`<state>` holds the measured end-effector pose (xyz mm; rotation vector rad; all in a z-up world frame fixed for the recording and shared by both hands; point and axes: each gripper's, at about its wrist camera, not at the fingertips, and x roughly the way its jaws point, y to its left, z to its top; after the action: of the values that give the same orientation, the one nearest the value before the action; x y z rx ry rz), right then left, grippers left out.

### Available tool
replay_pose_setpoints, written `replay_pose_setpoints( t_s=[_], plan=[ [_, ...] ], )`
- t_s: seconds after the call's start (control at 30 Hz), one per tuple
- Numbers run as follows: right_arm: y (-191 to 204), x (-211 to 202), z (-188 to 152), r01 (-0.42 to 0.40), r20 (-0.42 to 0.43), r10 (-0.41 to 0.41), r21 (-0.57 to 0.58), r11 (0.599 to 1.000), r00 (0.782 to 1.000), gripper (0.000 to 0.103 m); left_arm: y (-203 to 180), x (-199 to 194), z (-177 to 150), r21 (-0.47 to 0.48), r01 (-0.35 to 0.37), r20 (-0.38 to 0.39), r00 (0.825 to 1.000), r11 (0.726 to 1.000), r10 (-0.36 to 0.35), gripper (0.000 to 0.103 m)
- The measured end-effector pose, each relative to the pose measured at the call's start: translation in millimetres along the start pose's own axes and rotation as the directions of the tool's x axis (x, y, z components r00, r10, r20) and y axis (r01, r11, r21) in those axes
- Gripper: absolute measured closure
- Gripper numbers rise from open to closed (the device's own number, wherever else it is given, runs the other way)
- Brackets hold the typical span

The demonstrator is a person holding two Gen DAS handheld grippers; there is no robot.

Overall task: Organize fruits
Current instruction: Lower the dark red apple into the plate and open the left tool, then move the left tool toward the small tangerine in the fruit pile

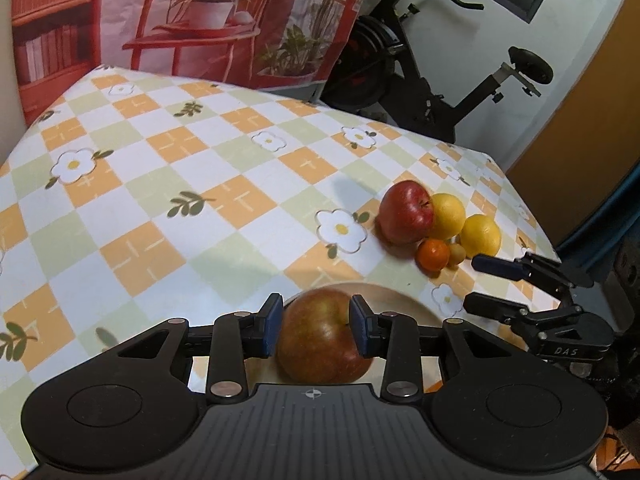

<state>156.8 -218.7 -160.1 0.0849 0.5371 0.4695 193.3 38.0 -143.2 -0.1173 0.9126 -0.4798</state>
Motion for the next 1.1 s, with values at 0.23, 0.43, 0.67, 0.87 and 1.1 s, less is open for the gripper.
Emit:
replay_pose_setpoints(
  t_s=[0.23,0.43,0.67,0.87,1.1],
  plan=[
    [-18.4,-6.9,-16.8,0.064,0.002,-0.064,0.025,0.998,0.998,0.046,-24.8,5.4,10.9,0.05,0.007,0.021,1.0,0.999,-0.008,0.064],
    [-28.5,-10.2,-24.8,0.098,0.005,-0.098,0.053,0.994,0.995,0.049,-51.9,19.9,18.9,0.101,0.037,0.019,0.999,0.994,-0.039,0.064],
    [-39.2,-14.4,-31.3,0.144,0.0,-0.144,0.074,0.987,0.99,0.055,-87.9,45.4,22.9,0.164,0.042,0.015,0.999,0.986,-0.045,0.064],
    [-49.4,-22.5,-37.7,0.163,0.007,-0.165,0.109,0.98,0.986,0.061,-111.5,67.6,20.1,0.212,0.039,-0.008,0.999,0.976,-0.038,0.064],
    [-56.9,-28.2,-42.9,0.177,0.025,-0.183,0.158,0.971,0.983,0.063,-131.1,92.3,18.5,0.251,-0.007,-0.023,1.0,0.968,0.013,0.064]
  ],
)
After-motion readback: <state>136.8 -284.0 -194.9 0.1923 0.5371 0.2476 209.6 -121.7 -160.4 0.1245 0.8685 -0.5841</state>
